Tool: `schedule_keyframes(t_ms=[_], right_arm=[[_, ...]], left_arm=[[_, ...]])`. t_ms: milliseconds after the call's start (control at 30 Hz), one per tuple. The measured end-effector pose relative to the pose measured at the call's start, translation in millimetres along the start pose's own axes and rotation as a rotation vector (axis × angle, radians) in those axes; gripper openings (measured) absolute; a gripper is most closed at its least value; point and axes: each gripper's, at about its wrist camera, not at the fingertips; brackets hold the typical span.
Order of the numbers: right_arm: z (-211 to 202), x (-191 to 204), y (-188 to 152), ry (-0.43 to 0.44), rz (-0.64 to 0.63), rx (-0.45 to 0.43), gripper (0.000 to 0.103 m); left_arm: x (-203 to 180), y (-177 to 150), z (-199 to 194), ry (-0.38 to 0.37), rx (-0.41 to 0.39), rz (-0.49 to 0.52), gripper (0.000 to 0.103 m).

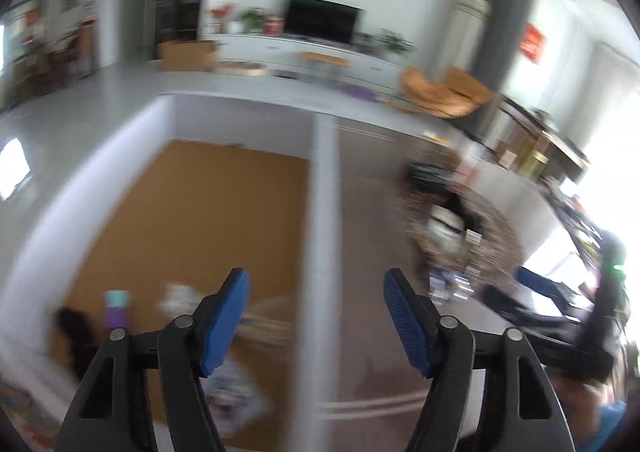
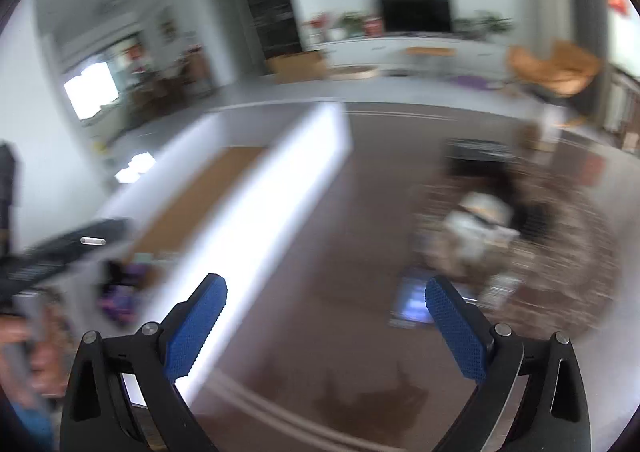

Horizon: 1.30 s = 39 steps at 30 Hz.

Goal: Organize objects
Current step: 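Carry purple toy and pencil box into the white box and open both tools, then return both tools to the table above the remaining items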

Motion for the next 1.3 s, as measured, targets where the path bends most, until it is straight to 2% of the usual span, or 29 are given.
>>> schedule_keyframes(t_ms=[33, 67, 133, 233, 300, 367, 400, 533, 633, 833, 967, 1133, 1300], right_arm=[[-6, -25, -12, -0.081, 0.024, -0.005, 0.100], [-12, -51, -27, -0.167, 0.059, -0.003, 0.100], [-20, -96, -51, -0.276, 0.136, 0.012, 0.100], [-33, -151, -79, -0.381, 0.232, 0.034, 0.100], [-38, -167, -89, -0.431, 0.286, 0.033, 0.100], [-48, -177, -93, -0.409, 0.358, 0.009, 0.100], [-50, -178, -94, -0.411, 0.367, 0.001, 0.100], [-47, -180, -100, -0.432, 0.375, 0.035, 0.100], [-37, -183, -101, -0.436, 0.371, 0.061, 0.100], [-31, -178, -104, -0.456, 0.351, 0.078, 0.103], [-30, -178, -103, -0.456, 0.352, 0.077, 0.103], [-29, -176, -104, -0.459, 0.351, 0.070, 0.103], [-30, -176, -104, -0.464, 0.348, 0.062, 0.103]], left_arm=[[-30, -5, 0, -0.052, 0.006, 0.058, 0.082], [-51, -11, 2, -0.083, 0.008, 0.102, 0.085], [-98, -31, 10, -0.120, 0.021, 0.199, 0.088], [-153, -58, 40, -0.126, 0.056, 0.294, 0.088], [-166, -71, 60, -0.106, 0.084, 0.321, 0.088], [-177, -78, 85, -0.068, 0.108, 0.324, 0.088], [-171, -81, 91, -0.056, 0.115, 0.317, 0.088], [-161, -75, 116, -0.017, 0.137, 0.263, 0.088], [-155, -77, 133, 0.025, 0.141, 0.259, 0.087], [-151, -81, 127, 0.067, 0.090, 0.299, 0.088], [-150, -79, 127, 0.062, 0.088, 0.294, 0.090], [-153, -82, 124, 0.056, 0.092, 0.307, 0.099], [-155, -83, 123, 0.054, 0.099, 0.314, 0.103]])
Point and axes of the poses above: each gripper's, at about its wrist camera, not at the fingertips, and z roughly the way its jaws point, x to its left, y to its top, and after that the axes turned 15 degrees about y, right-handed
